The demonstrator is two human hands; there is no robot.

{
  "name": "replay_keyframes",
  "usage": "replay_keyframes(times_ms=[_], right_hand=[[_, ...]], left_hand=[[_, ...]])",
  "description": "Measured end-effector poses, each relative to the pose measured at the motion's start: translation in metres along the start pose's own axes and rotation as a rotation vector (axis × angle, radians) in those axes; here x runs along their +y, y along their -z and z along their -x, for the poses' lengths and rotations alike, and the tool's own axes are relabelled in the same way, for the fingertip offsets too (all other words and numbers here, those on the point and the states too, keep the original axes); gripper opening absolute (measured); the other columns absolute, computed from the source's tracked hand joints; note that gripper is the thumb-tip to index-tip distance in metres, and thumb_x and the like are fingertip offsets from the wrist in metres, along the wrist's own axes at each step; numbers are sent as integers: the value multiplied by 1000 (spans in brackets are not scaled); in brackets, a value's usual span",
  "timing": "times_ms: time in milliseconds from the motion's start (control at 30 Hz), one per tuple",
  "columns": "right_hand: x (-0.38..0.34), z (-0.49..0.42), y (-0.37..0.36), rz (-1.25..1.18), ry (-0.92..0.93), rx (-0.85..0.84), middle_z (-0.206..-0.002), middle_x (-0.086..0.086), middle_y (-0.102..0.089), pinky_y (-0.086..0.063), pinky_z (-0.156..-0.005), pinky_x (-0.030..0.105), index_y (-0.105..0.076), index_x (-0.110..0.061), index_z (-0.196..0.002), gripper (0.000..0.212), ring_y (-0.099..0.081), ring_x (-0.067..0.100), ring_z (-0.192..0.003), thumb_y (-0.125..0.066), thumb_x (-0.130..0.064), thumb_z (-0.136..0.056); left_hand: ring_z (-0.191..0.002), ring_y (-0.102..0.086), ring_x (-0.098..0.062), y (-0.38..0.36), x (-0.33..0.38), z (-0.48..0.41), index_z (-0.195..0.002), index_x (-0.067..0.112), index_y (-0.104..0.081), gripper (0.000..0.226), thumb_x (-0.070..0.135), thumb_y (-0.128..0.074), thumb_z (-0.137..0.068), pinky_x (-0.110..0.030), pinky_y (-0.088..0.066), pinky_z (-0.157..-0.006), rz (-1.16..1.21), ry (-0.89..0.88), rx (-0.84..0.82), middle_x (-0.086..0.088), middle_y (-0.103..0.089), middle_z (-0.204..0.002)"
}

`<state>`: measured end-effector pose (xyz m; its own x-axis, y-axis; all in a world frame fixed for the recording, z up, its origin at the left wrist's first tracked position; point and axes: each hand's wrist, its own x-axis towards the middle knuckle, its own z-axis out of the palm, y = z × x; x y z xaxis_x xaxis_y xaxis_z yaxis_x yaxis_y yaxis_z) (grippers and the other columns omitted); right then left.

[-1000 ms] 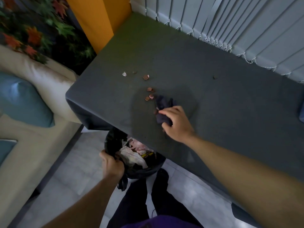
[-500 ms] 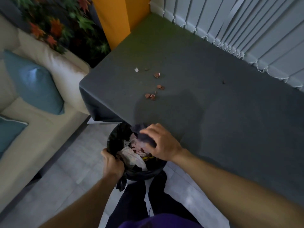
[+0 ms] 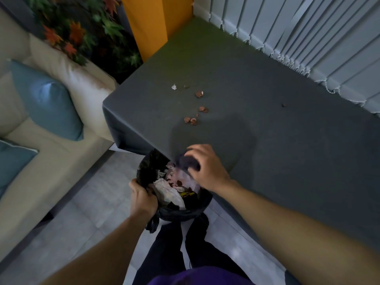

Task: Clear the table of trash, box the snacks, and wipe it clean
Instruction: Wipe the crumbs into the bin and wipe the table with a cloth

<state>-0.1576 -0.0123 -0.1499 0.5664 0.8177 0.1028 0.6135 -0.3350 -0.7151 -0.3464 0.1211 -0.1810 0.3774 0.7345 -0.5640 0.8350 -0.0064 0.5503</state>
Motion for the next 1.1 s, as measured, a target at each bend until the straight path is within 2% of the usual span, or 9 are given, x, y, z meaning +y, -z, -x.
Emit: replay_keyframes(times_ms=[133,233,433,567,667,767,833,933,1100], right_hand=[[30,-3,29,48,-313,293,-121,8,-57,-40,-100,23,-67,-3,-110,33,-51,22,-113,-67,-7,-78],[53,3,56,143,-382,422,-112,11,-60,-45,-92,33,-67,-1,-103,29,-52,28,-105,-65,-3,-75],[84,18,86,181,-459,354,-101,4,-61,-40,-82,22,-66,-8,-92,17,-52,23,-98,-63,-10,-76],[108,15,117,168,-582,659,-89,15,-57,-43,-76,36,-57,-4,-79,6,-53,32,-87,-61,-7,-75],[133,7,141,160,-698,790,-108,23,-57,-42,-91,38,-61,3,-100,22,-54,38,-103,-61,-8,-80],[150,-8,162,62,-795,881,-136,22,-46,-31,-110,27,-53,4,-130,44,-46,32,-127,-61,-14,-91],[160,-20,172,18,-836,857,-148,19,-34,-20,-113,19,-43,2,-141,52,-37,27,-138,-58,-15,-95],[175,-38,179,52,-890,693,-156,19,-28,-11,-115,20,-36,2,-146,54,-25,26,-146,-53,-12,-96],[172,-60,181,37,-827,482,-143,10,-52,-33,-111,27,-53,-9,-136,47,-47,26,-133,-56,-13,-89]], left_hand=[[-88,-53,-32,-4,5,-4,-108,15,-22,34,-4,-41,-88,-42,-43,-67,-39,-17,-30,-19,-51,-100],[-87,-52,-27,-14,8,-6,-106,18,-22,37,-6,-40,-85,-46,-49,-70,-47,-35,-97,-11,-47,-97],[-85,-46,-19,-35,22,-6,-104,17,-22,36,-7,-39,-84,-53,-54,-78,-94,-69,-211,-8,-42,-97],[-93,-46,-23,-42,36,1,-106,11,-22,36,-13,-38,-84,-48,-50,-80,-73,-66,-243,-9,-40,-100],[-95,-42,-22,-47,42,1,-106,6,-21,33,-17,-35,-87,-40,-46,-77,-77,-95,-257,-10,-37,-103],[-97,-42,-28,-46,48,-1,-106,4,-21,31,-17,-33,-88,-47,-46,-79,-55,-90,-265,-12,-39,-102],[-103,-49,-34,-44,52,-1,-110,5,-23,32,-15,-36,-87,-51,-50,-82,-84,-87,-266,-20,-44,-111],[-109,-51,-40,-41,55,-2,-112,6,-22,34,-13,-36,-88,-51,-51,-82,-96,-72,-261,-25,-47,-115],[-108,-53,-39,-39,56,-4,-114,8,-22,37,-13,-35,-86,-54,-52,-87,-101,-47,-268,-24,-48,-113]])
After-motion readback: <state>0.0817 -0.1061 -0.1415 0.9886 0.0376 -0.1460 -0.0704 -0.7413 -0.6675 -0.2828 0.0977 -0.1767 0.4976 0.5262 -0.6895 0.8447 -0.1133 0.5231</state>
